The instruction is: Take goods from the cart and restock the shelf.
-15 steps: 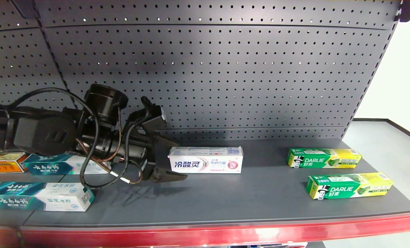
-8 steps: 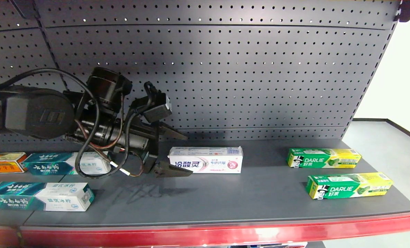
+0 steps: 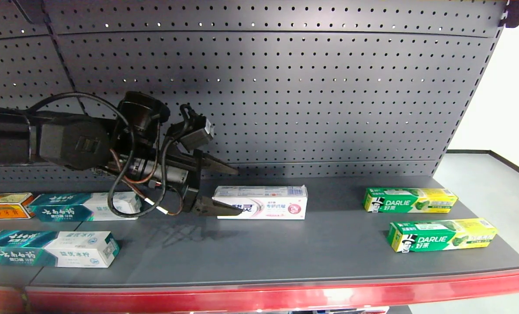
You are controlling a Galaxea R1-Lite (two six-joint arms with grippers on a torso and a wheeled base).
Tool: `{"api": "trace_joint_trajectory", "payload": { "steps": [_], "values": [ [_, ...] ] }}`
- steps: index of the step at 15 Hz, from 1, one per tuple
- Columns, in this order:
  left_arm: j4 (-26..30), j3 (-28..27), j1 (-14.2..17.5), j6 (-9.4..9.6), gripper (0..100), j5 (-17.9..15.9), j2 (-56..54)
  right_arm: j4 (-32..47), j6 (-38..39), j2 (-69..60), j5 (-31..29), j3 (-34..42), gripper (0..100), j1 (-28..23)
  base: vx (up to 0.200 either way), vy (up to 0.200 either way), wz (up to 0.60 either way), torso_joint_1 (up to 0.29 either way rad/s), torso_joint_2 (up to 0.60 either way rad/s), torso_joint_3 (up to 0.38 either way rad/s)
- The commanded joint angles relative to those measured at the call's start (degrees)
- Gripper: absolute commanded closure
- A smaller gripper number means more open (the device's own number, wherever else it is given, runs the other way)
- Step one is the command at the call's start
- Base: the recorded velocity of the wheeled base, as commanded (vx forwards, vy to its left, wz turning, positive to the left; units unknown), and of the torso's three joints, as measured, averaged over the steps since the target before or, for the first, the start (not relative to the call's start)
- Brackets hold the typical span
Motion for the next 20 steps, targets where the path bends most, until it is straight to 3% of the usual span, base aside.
{"api": "trace_joint_trajectory", "payload": {
  "steps": [1,6,8,10,20],
  "values": [
    [-0.01,-1.39,0.74,0.01,0,-1.37,3.00,0.02,0.02,-0.03,0.02,0.11,100,0.00,0.000,0.000,0.00,0.000,0.00,0.000],
    [-0.01,-4.56,1.54,1.15,0,-1.89,6.07,0.02,0.02,-0.03,0.10,0.63,100,0.00,0.000,0.000,0.00,0.000,0.00,0.000],
    [-0.01,-4.73,1.54,2.91,0,-1.80,7.48,0.02,0.02,-0.03,0.10,0.63,100,0.00,0.000,0.000,0.00,0.000,0.00,0.000],
    [-0.01,-4.73,1.62,3.35,0,-1.80,8.09,0.02,0.02,-0.03,0.10,0.63,100,0.00,0.000,0.000,0.00,0.000,0.00,0.000],
    [0.43,-8.34,2.85,3.26,0,-1.54,11.79,0.02,-0.77,-0.03,0.10,1.95,100,0.00,0.000,0.000,0.00,0.000,0.00,0.000]
  ]
}}
